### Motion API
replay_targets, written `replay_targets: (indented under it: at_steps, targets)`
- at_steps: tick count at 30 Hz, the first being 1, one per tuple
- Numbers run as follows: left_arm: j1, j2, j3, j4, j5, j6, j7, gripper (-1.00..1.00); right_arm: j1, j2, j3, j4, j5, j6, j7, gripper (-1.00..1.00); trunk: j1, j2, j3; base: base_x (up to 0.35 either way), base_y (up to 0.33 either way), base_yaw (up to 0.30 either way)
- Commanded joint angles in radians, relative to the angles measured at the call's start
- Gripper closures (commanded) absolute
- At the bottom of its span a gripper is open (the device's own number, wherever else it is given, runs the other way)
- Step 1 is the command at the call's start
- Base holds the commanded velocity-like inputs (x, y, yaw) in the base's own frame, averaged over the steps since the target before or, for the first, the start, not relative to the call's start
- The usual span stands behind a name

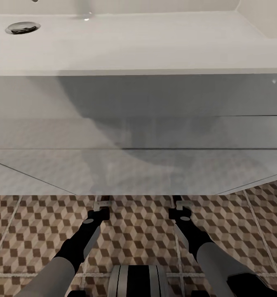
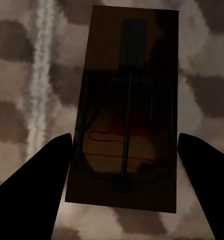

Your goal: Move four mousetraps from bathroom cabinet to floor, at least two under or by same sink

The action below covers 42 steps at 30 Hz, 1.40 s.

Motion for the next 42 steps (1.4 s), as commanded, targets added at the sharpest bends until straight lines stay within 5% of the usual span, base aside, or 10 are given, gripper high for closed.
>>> replay_targets:
  at_steps: [1,15,22,42]
  targets:
    - [0.0,0.001,-0.005,-0.002,0.01,0.004,0.009,1.0,0.0,0.0,0.008,-0.002,-0.01,0.007,-0.007,1.0,0.0,0.0,-0.001,0.0,0.0,0.0]
    - [0.0,0.0,-0.004,-0.014,0.009,0.0,0.021,1.0,0.0,0.004,0.006,-0.007,-0.02,0.006,0.003,1.0,0.0,0.0,-0.001,0.0,0.0,0.0]
    - [0.0,0.0,-0.005,-0.016,0.008,0.002,0.021,1.0,0.0,0.004,0.006,-0.034,-0.017,0.002,0.007,1.0,0.003,-0.002,-0.028,0.0,0.0,0.0]
    - [0.0,0.0,-0.006,-0.018,0.006,-0.013,0.023,1.0,0.0,0.004,0.008,-0.066,-0.01,0.009,0.01,1.0,0.003,-0.002,-0.028,0.0,0.0,0.0]
